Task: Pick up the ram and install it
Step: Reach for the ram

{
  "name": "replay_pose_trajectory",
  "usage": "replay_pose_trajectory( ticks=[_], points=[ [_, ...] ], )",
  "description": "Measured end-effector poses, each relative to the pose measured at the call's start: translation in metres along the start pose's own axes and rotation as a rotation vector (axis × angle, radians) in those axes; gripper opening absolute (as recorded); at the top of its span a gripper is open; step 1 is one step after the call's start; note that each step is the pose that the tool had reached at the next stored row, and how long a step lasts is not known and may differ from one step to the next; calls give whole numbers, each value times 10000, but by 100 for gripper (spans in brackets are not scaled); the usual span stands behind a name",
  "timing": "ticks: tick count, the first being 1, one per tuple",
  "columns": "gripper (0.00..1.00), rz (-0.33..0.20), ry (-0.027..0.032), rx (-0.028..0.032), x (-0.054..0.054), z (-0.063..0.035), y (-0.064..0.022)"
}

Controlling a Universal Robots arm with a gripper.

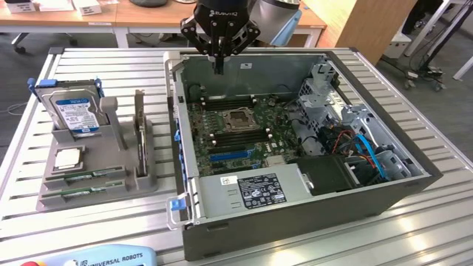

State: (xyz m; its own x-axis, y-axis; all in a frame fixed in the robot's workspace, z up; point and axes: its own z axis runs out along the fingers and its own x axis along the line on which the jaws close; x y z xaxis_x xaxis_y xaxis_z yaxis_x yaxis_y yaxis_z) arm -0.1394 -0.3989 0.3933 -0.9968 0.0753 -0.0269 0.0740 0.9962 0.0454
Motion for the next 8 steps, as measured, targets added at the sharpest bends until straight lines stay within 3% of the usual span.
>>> replay_pose_trajectory(
  ticks=[8],
  points=[
    [10,-2,-21,-2,140,-4,-10]
  ],
)
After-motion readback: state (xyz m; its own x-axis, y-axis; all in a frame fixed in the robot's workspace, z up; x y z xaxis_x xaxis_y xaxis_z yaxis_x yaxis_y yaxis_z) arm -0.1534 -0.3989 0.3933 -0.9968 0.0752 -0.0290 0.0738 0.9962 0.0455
